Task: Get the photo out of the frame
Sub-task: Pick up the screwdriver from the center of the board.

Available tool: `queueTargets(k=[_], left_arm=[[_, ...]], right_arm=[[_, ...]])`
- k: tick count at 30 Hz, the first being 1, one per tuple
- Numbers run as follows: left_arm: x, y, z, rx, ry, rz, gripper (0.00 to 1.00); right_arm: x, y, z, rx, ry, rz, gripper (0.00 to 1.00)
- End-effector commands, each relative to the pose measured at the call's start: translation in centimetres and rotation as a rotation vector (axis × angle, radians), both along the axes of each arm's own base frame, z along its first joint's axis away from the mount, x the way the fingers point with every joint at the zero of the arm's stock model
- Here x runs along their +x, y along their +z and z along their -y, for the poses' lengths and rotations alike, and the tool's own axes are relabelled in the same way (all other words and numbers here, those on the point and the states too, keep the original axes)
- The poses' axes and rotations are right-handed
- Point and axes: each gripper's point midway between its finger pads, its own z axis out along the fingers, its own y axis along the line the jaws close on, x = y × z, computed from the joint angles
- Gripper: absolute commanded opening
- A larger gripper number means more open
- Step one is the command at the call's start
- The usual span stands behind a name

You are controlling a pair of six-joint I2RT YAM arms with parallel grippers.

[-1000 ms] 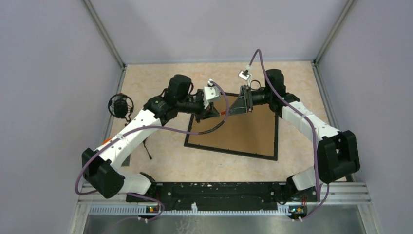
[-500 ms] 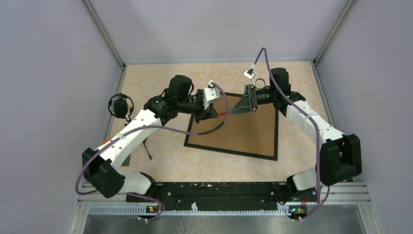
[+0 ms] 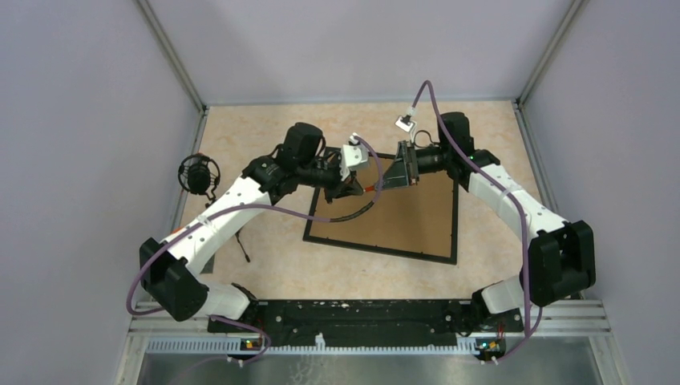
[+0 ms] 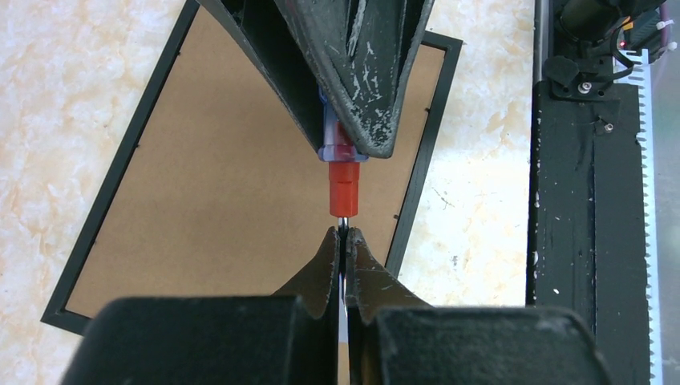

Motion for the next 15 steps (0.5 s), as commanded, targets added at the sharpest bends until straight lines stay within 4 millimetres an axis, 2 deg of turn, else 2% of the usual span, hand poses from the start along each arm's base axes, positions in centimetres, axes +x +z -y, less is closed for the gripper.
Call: queueTargets(k=[1, 6, 8, 9, 11, 15], left_arm=[[0.8, 2.5, 1.1, -0.052, -0.015, 0.073, 0.00], [0.7, 2.6, 1.5, -0.059, -0.019, 0.064, 0.00], [0.9, 2.7, 1.5, -0.062, -0.006, 0.060, 0.00], [0.9, 2.6, 1.5, -0.060, 0.005, 0.047, 0.12], [1.4, 2.4, 0.9, -0.044, 0.057, 0.013, 0.42], [3.3, 2.2, -1.8, -0.070, 0.096, -0.070, 0.75]], right_arm=[[-0.3, 2.0, -0.8, 0.028, 0.031, 0.062, 0.32], [-0.5, 1.9, -1.1, 0.028, 0.039, 0.062, 0.16], [-0.5, 1.9, -1.1, 0.031, 0.046, 0.062, 0.00], [-0.5, 1.8, -1.1, 0.028, 0.047, 0.063, 0.00], [-0.4, 1.6, -0.8, 0.015, 0.043, 0.084, 0.00], [0.7, 1.5, 0.6, 0.014, 0.003, 0.155, 0.00]])
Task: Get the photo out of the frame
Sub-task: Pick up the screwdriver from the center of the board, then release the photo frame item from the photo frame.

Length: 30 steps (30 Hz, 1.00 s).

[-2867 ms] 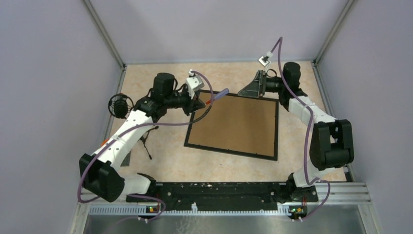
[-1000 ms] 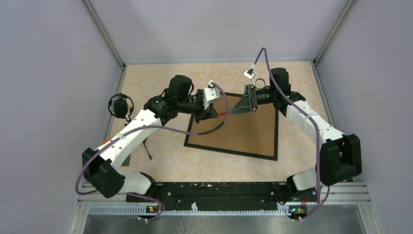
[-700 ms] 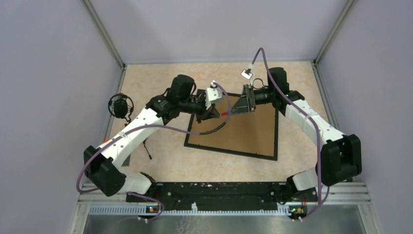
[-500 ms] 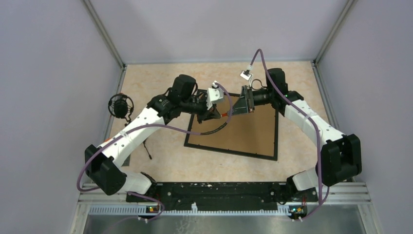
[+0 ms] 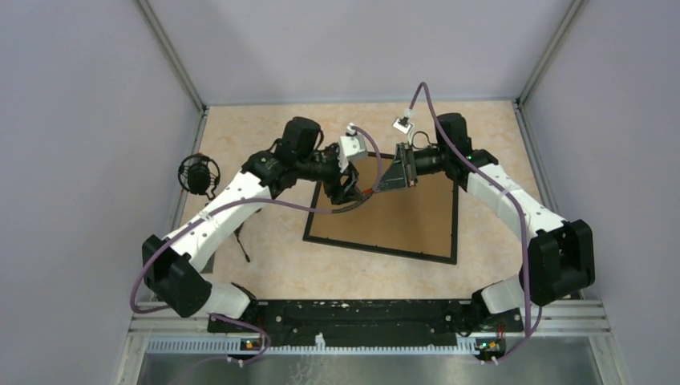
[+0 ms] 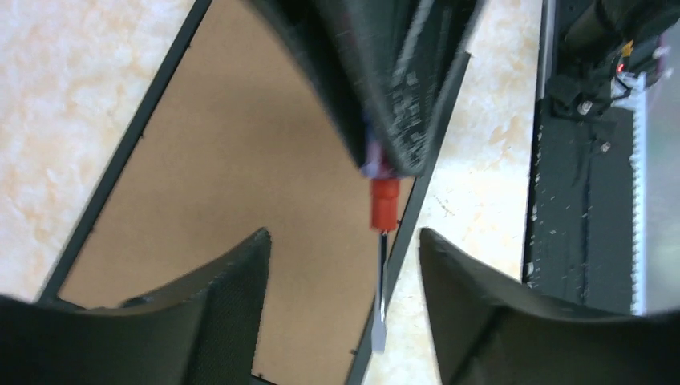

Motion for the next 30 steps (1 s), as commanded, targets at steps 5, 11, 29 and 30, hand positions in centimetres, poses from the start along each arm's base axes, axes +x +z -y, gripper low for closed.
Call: queueTargets(k=[5, 11, 29, 30], left_arm=[[6.5, -0.4, -6.4, -0.088, 0.237, -0.137, 0.85], [9.4, -8.1, -10.4, 0.038, 0.444, -0.308, 0.84], [9.8, -18.0, -13.9, 0.002, 0.659, -0.656, 0.58], [9.7, -18.3, -14.1, 0.001, 0.666, -0.658, 0.57]], right_arm=[[2.2, 0.4, 3.2, -0.062, -0.052, 0.397, 0.00], [3.3, -1.8, 5.0, -0.152, -0.120, 0.754, 0.00], [3.2, -7.5, -3.0, -0.019, -0.110, 0.897, 0.00], [3.1, -7.9, -3.1, -0.015, -0.117, 0.882, 0.00]])
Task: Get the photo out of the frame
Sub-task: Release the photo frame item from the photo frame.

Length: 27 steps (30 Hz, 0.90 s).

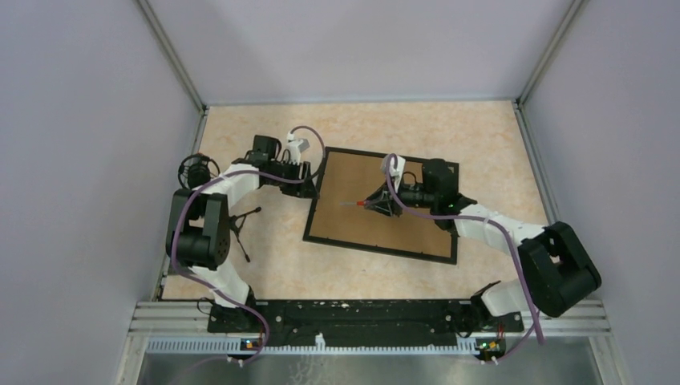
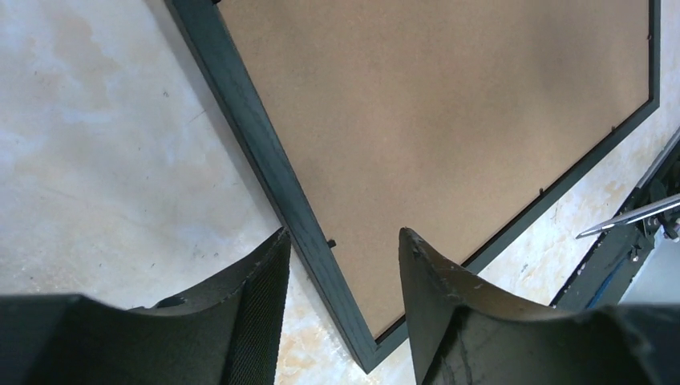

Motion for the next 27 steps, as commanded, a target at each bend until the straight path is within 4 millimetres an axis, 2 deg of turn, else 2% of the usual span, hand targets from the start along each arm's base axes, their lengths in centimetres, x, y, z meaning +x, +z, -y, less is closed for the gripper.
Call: queueTargets(k=[1, 9, 15, 27], left_arm=[[0.4, -0.9, -0.5, -0.027, 0.042, -0.002, 0.55], [-0.1, -3.1, -0.4, -0.048, 0.030, -0.073, 0.43], [0.1, -3.3, -0.4, -0.105, 0.025, -0.060, 0.31], [-0.2, -4.2, 0.6, -0.180, -0.003, -0.116, 0.07]], right_arm=[[0.9, 1.8, -2.0, 0.104, -0.024, 0.067, 0.00], [1.3, -1.3, -4.3, 0.074, 0.009, 0.038, 0.00], [1.7, -3.4, -5.5, 0.050, 0.018, -0.029, 0.00], [2.5, -6.2, -7.5, 0.042, 0.015, -0.093, 0.00]])
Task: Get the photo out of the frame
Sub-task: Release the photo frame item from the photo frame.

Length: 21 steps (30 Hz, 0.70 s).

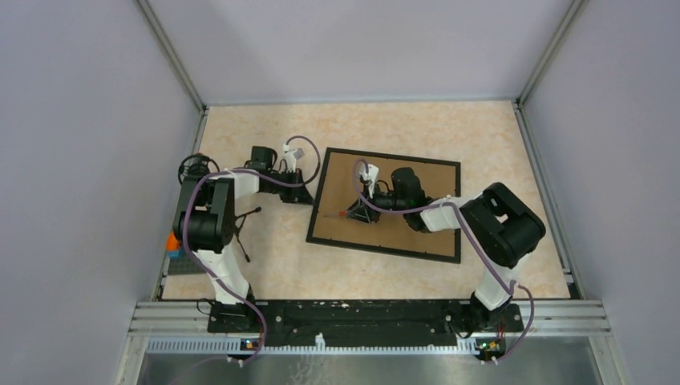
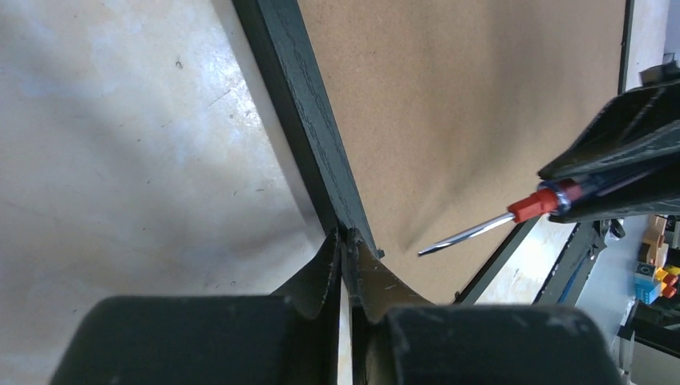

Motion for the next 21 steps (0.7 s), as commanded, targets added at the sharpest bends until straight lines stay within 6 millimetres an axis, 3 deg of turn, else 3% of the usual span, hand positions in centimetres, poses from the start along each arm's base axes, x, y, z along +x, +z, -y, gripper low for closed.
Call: queueTargets(k=[1, 7, 21], left_arm=[[0.0, 0.3, 0.9, -0.058, -0.033, 0.009, 0.07], [-0.2, 0.1, 1.1, -0.069, -0.043, 0.004, 0.00], [-0.6, -0.4, 1.2, -0.062, -0.066, 0.003, 0.00]], right_arm=[[1.1, 1.5, -1.8, 0.054, 0.014, 0.055, 0.00], [1.2, 0.6, -1.9, 0.046, -0.010, 0.003, 0.00], [1.9, -1.7, -1.8, 0.023, -0.067, -0.067, 0.00]])
